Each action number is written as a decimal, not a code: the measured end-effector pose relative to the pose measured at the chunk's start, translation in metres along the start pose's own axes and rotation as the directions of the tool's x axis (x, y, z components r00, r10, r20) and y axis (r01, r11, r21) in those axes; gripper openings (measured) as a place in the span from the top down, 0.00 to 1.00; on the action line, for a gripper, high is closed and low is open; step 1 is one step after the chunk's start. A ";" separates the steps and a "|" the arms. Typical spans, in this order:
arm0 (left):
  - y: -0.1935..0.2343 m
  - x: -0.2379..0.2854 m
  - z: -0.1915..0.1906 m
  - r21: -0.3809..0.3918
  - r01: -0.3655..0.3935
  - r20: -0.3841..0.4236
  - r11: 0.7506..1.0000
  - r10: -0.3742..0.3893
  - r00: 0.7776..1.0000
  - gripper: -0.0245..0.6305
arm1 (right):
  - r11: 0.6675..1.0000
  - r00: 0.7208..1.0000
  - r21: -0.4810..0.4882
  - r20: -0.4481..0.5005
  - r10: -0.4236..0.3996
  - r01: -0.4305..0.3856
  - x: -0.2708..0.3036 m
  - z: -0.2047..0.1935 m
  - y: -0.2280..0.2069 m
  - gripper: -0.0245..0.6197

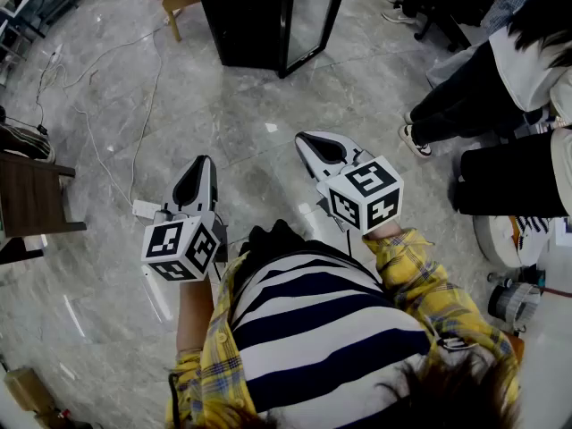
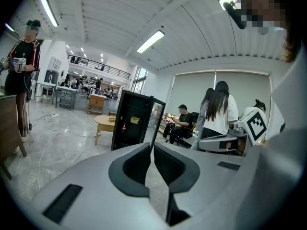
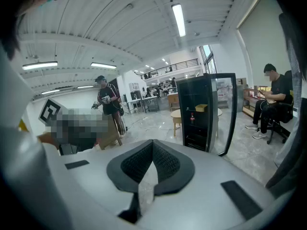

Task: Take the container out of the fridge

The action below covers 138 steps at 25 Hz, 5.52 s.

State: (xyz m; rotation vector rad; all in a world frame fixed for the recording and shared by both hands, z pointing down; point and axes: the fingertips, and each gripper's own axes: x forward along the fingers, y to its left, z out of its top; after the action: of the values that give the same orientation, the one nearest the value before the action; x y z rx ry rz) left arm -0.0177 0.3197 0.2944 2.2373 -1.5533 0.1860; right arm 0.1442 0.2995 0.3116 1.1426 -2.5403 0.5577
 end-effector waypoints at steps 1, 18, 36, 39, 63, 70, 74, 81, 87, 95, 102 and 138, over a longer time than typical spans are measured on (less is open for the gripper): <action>-0.005 0.004 0.001 0.002 -0.003 0.000 1.000 0.003 1.000 0.91 | 1.000 1.000 -0.001 0.001 0.001 -0.001 -0.003 0.001 -0.006 0.92; -0.021 0.025 -0.010 -0.016 -0.048 -0.025 0.999 0.047 0.999 0.91 | 0.999 0.999 -0.027 -0.040 0.021 -0.022 -0.003 -0.013 -0.043 0.92; 0.059 0.113 0.030 0.010 -0.046 -0.016 0.999 0.046 0.999 0.91 | 0.995 0.995 -0.097 -0.096 0.030 -0.040 0.102 0.026 -0.066 0.92; 0.078 0.131 0.040 0.017 -0.033 -0.031 0.999 0.033 0.999 0.91 | 0.995 0.994 -0.096 -0.105 0.027 -0.037 0.131 0.039 -0.071 0.92; 0.199 0.231 0.090 0.062 0.029 -0.062 0.998 -0.025 0.998 0.91 | 0.992 0.994 -0.127 -0.107 0.000 -0.013 0.294 0.113 -0.099 0.92; 0.212 0.245 0.090 0.041 0.011 -0.064 0.999 -0.008 0.998 0.91 | 0.984 0.995 -0.174 -0.100 0.012 -0.030 0.319 0.129 -0.113 0.91; 0.219 0.258 0.099 0.045 -0.019 -0.055 0.999 0.022 0.998 0.91 | 0.976 0.995 -0.212 -0.101 0.021 -0.042 0.336 0.139 -0.130 0.88; 0.230 0.293 0.104 0.019 -0.087 -0.033 0.996 0.087 0.996 0.91 | 0.956 0.992 -0.286 -0.124 0.024 -0.059 0.370 0.154 -0.174 0.81; 0.237 0.342 0.112 -0.016 -0.110 -0.034 0.994 0.110 0.993 0.91 | 0.946 0.988 -0.316 -0.150 0.026 -0.073 0.406 0.172 -0.216 0.81; 0.242 0.394 0.107 -0.031 -0.134 -0.068 0.990 0.132 0.989 0.91 | 0.917 0.985 -0.396 -0.173 -0.014 -0.057 0.448 0.182 -0.269 0.81; 0.247 0.433 0.105 -0.032 -0.148 -0.091 0.988 0.144 0.985 0.91 | 0.884 0.979 -0.467 -0.191 -0.073 -0.025 0.486 0.197 -0.312 0.81; 0.277 0.529 0.045 -0.133 -0.270 -0.185 0.954 0.244 0.952 0.91 | 0.721 0.890 -0.691 -0.291 -0.351 0.058 0.604 0.172 -0.441 0.80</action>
State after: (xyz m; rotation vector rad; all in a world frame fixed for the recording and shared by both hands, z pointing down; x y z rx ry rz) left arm -0.0821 -0.2391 0.5008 1.8446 -1.7006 0.3070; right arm 0.0751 -0.4376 0.5121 0.8930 -1.9341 -0.1821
